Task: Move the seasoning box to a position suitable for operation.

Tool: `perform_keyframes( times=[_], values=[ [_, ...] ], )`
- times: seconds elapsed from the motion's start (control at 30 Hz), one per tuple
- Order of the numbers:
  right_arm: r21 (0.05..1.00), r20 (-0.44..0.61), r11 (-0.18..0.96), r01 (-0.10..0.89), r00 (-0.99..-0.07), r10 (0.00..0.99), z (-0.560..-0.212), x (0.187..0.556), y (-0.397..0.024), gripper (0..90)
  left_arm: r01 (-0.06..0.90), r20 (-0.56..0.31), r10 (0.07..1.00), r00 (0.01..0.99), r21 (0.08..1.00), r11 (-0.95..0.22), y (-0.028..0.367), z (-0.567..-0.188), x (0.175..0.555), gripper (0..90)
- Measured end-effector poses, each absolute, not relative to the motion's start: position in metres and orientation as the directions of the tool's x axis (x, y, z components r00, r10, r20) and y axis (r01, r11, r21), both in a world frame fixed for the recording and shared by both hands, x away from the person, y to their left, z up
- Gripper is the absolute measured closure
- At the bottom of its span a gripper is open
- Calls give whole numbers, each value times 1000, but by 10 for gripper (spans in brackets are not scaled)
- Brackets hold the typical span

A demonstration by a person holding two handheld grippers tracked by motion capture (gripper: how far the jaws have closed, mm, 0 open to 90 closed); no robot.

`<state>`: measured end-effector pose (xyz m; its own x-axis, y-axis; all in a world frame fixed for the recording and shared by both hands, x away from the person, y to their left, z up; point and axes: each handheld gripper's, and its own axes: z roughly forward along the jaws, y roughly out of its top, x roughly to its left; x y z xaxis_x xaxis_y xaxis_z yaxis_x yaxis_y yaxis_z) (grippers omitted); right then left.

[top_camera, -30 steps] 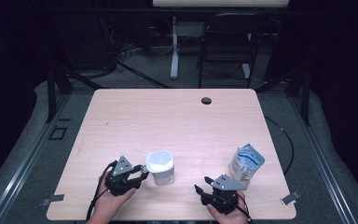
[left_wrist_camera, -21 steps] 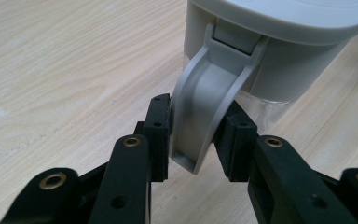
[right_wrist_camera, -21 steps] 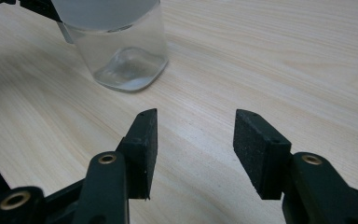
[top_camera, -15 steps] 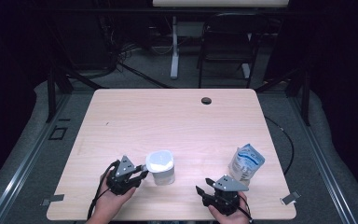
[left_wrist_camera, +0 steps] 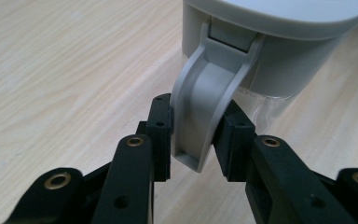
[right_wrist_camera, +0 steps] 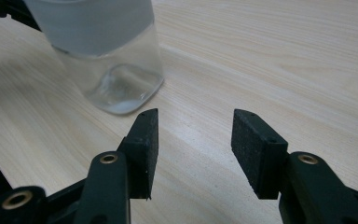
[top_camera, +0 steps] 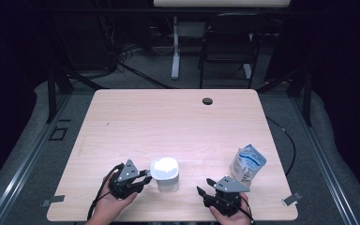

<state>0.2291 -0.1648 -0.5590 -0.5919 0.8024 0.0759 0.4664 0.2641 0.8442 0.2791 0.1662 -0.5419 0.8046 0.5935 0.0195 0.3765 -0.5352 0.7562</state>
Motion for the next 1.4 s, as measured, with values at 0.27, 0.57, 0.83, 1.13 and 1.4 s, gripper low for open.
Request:
perform_keyframes(
  times=[0.27, 0.57, 0.83, 1.13, 1.4],
  values=[
    [850, 52, 280, 446, -601, 798, -557, 229, -165, 513, 412, 1, 638, 770, 763, -499, 168, -542, 282, 672],
    [847, 93, 251, 468, -596, 797, -557, 230, -167, 534, 423, -64, 622, 780, 786, -450, 179, -534, 276, 601],
    [852, 88, 249, 460, -595, 799, -551, 229, -168, 539, 429, -77, 616, 784, 785, -447, 189, -523, 273, 575],
    [857, 92, 249, 451, -609, 788, -544, 231, -165, 580, 424, -82, 607, 790, 788, -446, 188, -509, 272, 594],
    [841, 122, 257, 475, -631, 766, -532, 233, -159, 569, 410, -88, 602, 794, 808, -423, 185, -500, 278, 549]
  ],
)
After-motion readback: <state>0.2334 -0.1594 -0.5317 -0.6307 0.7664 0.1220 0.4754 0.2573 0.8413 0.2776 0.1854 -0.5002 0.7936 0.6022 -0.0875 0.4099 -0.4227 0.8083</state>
